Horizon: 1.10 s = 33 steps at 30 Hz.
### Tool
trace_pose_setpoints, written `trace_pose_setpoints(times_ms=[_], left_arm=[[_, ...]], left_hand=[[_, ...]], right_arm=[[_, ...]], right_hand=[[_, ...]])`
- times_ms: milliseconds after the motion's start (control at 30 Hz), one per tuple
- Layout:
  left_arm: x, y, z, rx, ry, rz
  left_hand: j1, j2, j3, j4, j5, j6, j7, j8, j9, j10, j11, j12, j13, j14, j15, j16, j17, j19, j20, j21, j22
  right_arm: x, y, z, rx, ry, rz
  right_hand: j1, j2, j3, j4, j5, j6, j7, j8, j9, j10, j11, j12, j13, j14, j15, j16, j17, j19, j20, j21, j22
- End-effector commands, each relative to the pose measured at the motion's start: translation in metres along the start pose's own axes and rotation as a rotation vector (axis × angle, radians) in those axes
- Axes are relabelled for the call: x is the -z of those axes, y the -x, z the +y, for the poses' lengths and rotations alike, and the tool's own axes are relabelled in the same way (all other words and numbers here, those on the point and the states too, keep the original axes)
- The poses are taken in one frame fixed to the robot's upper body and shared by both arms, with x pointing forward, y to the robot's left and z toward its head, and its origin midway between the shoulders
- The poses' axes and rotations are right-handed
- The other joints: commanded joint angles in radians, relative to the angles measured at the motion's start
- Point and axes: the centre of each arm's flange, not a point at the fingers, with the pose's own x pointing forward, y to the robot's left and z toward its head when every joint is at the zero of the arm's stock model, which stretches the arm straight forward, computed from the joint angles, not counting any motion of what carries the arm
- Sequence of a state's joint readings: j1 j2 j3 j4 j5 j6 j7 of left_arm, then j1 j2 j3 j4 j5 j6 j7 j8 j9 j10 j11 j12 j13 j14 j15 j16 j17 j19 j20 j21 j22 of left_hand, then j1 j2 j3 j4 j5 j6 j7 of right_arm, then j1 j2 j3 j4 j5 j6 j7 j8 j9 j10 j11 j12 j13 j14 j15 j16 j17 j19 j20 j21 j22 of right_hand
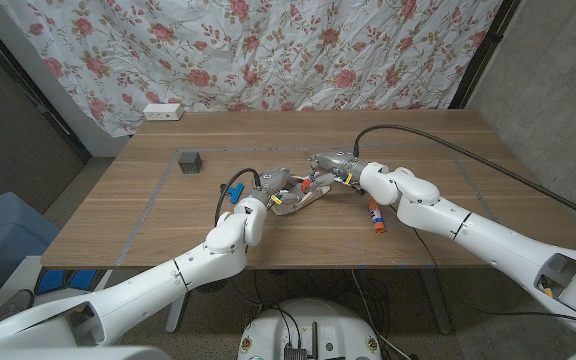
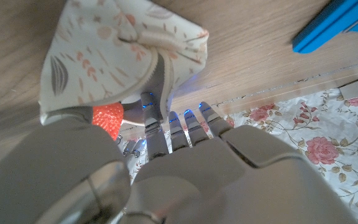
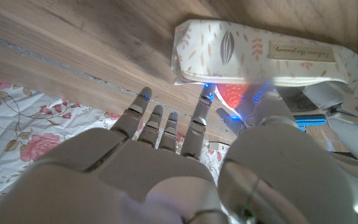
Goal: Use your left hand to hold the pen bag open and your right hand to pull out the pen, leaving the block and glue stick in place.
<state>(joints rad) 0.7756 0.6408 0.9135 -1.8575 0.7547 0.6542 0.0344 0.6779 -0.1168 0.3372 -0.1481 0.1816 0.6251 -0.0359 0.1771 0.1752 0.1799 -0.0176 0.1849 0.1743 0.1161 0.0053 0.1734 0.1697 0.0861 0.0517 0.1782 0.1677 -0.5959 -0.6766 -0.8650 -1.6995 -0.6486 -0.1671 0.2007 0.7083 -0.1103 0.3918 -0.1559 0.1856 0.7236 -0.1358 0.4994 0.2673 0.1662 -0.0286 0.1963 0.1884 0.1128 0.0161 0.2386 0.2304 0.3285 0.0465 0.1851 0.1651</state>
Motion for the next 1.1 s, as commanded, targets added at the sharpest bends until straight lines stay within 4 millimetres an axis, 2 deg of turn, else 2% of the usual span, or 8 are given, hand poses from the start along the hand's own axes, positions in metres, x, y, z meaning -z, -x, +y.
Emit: trace_pose_setpoints(times_ms=[33,467,1100], left_arm=[[-0.0008,-0.0012,-0.0017,0.005,0.002,-0.002],[-0.0014,-0.0024,-0.0026,0.011,0.001,-0.007],[-0.0009,-0.0037,-0.0049,0.016,0.005,-0.007]], left_hand=[[-0.004,0.001,-0.002,-0.003,0.003,-0.004,0.0,0.007,0.002,-0.001,-0.003,0.007,0.004,0.001,-0.002,0.008,0.002,-0.006,-0.001,0.007,0.002],[-0.005,0.003,-0.003,-0.004,0.003,-0.004,0.0,0.007,0.002,-0.001,-0.004,0.007,0.004,0.002,-0.002,0.008,0.002,-0.006,-0.001,0.008,0.002],[-0.005,0.006,-0.002,-0.004,0.003,-0.005,0.0,0.007,0.002,-0.001,-0.002,0.007,0.004,0.003,-0.002,0.008,0.002,-0.006,-0.001,0.008,0.002]], right_arm=[[0.001,-0.0033,0.0017,0.001,-0.002,0.006],[0.0018,-0.0059,0.0044,0.007,-0.004,0.023],[0.0052,-0.0046,0.0066,0.05,-0.009,0.023]], right_hand=[[0.005,0.001,-0.005,-0.002,0.004,0.011,0.002,0.008,0.006,0.011,-0.002,0.003,0.006,0.009,-0.001,0.008,0.002,0.012,-0.001,0.006,0.002],[0.008,0.003,-0.006,-0.002,0.005,0.017,-0.001,0.015,0.009,0.017,-0.005,0.004,0.006,0.012,-0.005,0.01,0.003,0.018,-0.005,0.007,0.002],[0.04,0.018,0.0,-0.007,0.009,0.108,-0.016,0.068,0.016,0.067,-0.017,0.014,0.005,0.049,-0.034,0.025,0.006,0.047,-0.013,0.011,0.002]])
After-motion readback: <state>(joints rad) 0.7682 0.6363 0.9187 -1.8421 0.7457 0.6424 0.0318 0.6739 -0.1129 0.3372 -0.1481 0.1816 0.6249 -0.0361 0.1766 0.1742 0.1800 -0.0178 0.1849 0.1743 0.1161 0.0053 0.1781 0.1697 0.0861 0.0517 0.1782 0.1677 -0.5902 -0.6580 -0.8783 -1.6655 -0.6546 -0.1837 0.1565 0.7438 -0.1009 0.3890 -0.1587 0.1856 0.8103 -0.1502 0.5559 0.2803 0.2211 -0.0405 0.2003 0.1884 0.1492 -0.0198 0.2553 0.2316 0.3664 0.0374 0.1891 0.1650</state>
